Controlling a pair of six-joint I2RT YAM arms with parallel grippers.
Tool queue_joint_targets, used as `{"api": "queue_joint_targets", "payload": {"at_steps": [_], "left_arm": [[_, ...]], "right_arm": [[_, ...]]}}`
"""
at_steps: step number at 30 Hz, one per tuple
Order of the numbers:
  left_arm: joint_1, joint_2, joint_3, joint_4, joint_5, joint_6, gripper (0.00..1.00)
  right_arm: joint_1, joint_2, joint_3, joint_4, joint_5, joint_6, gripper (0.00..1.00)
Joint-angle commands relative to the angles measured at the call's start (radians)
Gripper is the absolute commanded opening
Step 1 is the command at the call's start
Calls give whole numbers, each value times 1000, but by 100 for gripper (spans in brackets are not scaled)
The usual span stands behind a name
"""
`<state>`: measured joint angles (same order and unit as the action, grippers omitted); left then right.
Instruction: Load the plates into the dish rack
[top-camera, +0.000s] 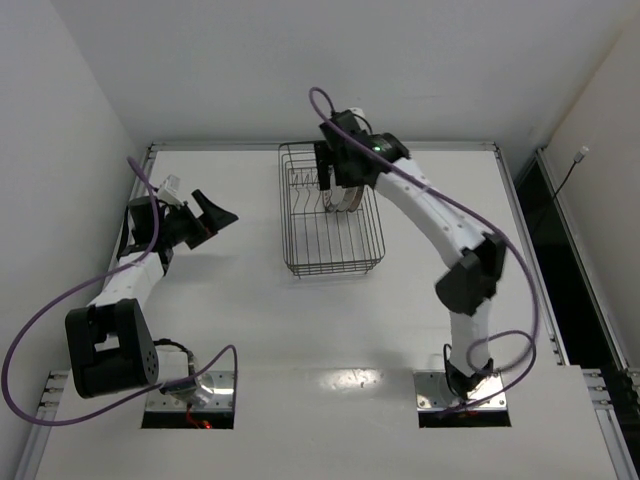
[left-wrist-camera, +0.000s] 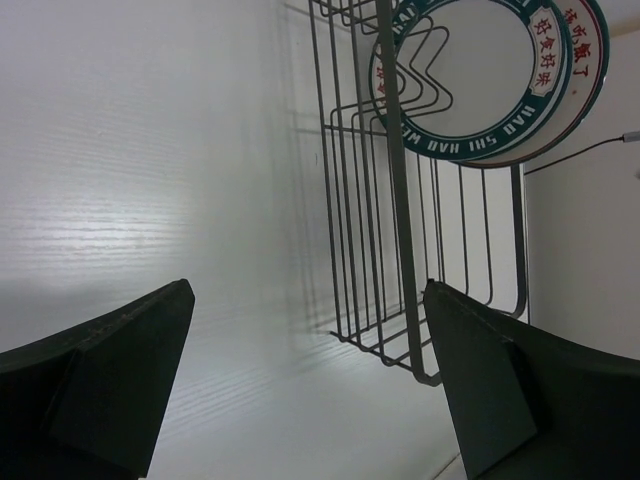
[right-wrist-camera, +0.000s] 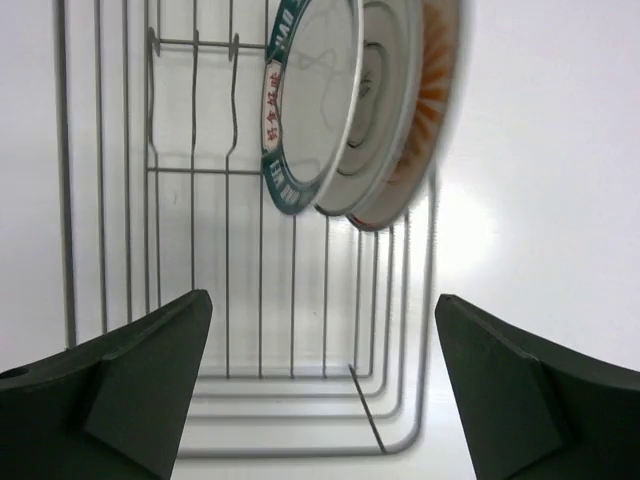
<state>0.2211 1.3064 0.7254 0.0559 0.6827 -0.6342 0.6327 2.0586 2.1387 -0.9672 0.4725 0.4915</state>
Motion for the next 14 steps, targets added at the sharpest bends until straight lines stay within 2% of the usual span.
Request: {"api": "queue_joint_targets", "payload": {"at_steps": [1,5,8,9,11,14], "left_arm": [[-6,-1,37,-10,-9,31,99],[-6,-10,37,-10,-9,31,99],[-6,-28,37,-10,-43,44,99],[-6,-29,37,-19,-52,56,99],[-6,-58,48,-30,-84,68,99],[-6,-97,48,-39,-121,79,99]], "right_arm": [[-22,-279,-165,-60,-12,-13,92],[-22,-555,-515,22,-153,-13,93],[-22,-760,-788,71,-204,18,93],[-22,-805,-894,71,-204,28,93],[-22,-924,-976,27,-181,64,93],[-22,-1023,-1062,-51,-62,128,96]]}}
